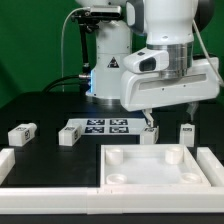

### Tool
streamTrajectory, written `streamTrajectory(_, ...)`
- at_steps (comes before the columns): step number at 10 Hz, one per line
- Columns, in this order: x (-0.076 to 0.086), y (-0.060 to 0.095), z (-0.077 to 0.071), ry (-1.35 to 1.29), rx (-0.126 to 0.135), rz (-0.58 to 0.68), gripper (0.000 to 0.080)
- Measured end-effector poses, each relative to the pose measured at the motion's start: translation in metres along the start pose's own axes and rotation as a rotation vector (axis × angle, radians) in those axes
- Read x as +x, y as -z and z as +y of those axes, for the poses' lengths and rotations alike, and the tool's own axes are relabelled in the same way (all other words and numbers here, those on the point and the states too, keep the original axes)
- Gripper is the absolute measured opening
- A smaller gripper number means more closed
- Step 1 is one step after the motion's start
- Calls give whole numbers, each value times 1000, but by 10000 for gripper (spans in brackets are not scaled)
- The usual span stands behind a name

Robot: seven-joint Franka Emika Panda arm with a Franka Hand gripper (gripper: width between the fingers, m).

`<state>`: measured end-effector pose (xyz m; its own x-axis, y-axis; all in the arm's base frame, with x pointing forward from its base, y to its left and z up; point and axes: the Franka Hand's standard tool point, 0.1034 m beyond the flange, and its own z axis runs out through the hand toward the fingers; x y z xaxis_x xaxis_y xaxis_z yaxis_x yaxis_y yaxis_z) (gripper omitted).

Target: Assemble one leg

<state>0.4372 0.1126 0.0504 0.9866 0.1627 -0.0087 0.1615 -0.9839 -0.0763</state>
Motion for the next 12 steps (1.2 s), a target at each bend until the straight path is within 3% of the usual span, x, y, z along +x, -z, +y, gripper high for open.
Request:
streamTrajectory(3, -9, -8, -26, -373, 34, 3, 649)
streamTrajectory(4, -9, -9, -28, -505, 49, 3, 649)
streamTrajectory(8, -10, -9, -27, -481, 50, -25, 649)
streamTrajectory(10, -18, -11, -29, -434, 46, -150, 649)
streamTrajectory(12, -18, -13, -29, -404, 59, -307, 649)
